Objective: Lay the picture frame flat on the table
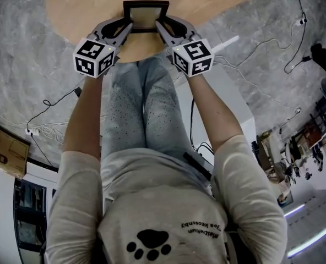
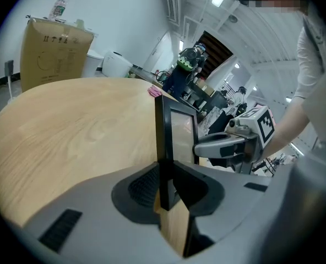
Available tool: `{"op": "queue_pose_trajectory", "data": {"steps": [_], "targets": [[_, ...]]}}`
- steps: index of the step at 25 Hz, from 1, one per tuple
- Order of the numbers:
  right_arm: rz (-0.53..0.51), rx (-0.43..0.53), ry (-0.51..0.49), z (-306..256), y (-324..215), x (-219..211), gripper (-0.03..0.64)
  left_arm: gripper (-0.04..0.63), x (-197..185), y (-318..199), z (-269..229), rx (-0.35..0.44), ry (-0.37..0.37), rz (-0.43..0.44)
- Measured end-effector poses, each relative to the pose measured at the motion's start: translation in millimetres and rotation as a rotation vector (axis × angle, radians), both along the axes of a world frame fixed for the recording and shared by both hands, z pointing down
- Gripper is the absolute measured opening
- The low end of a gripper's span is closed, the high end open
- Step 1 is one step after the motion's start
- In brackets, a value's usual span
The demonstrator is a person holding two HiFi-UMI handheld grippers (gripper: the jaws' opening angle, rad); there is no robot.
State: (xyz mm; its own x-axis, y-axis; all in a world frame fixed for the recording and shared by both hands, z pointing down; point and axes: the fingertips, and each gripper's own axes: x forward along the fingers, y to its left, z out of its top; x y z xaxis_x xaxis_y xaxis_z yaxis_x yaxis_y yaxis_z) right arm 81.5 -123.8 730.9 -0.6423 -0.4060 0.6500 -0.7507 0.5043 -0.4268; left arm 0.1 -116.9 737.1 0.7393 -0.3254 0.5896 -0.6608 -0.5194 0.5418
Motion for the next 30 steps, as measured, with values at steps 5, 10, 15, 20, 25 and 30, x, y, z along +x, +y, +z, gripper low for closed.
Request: {"op": "queue_pose_trajectory", "data": {"steps": [5,10,15,20,25,30], "targets": [[0.004,-0.014,-0.001,3.4,-2.5,3.9,0.097,0.084,3.8,-3.0,3.1,-0.012,0.000,0.004],[0.004,-0.027,0.002,5.5,-5.2,5.0,0.098,0.086,5.0,-5.3,4.8,-0.026,-0.005,0.002],[0.007,-0.049,0.010,15.5,-9.0,3.1,0.101,0.089,3.1,-8.5,14.4,-0.051,-0.016,-0.003],[0.018,-0.075,0.015,17.1,-11.0,2.6,0.103,0.092,2.3,-10.2,15.6,-0.070,-0.027,-0.012],[0.035,-0.097,0.024,20.9,-11.9,3.0,0.103,0.095,2.5,-10.9,19.2,-0.088,-0.047,-0.022],[0.050,-0.115,0.031,22.5,-13.4,2.0,0.104,0.098,1.1,-12.2,20.4,-0.096,-0.067,-0.030]]}}
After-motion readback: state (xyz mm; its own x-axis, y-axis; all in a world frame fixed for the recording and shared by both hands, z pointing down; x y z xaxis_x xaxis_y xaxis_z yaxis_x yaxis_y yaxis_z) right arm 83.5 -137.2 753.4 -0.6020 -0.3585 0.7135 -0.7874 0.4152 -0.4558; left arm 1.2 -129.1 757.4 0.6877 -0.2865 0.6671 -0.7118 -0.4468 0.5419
